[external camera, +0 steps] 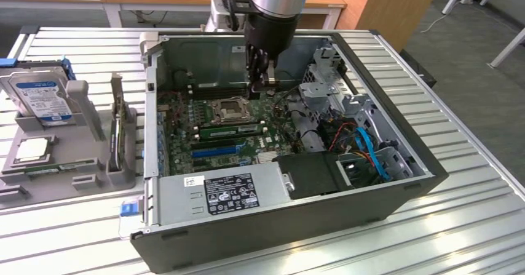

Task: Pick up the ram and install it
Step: 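Press down the ram until it locks into place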

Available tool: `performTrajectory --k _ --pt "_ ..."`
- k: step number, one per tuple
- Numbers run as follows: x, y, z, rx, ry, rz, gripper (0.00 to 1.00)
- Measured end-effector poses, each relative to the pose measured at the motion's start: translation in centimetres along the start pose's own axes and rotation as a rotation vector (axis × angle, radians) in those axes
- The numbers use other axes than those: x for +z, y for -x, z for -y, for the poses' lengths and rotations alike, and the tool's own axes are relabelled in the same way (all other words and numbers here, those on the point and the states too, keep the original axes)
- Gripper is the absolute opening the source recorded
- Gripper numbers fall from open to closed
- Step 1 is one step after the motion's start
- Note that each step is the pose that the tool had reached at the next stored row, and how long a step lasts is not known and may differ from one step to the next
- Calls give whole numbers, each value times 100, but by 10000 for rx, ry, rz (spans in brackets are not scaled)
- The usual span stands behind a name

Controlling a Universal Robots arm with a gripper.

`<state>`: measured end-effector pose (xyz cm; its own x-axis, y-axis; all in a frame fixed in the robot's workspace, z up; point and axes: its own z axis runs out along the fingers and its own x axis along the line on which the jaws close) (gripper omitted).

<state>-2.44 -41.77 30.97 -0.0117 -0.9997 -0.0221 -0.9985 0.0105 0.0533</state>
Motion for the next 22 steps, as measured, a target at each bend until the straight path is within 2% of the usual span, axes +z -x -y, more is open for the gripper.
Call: performTrajectory --k 8,15,22 --pt "-9 2 170 -1 -1 1 10" --pt "-8 3 178 0 0 1 10" --pt "61 1 181 0 1 4 10"
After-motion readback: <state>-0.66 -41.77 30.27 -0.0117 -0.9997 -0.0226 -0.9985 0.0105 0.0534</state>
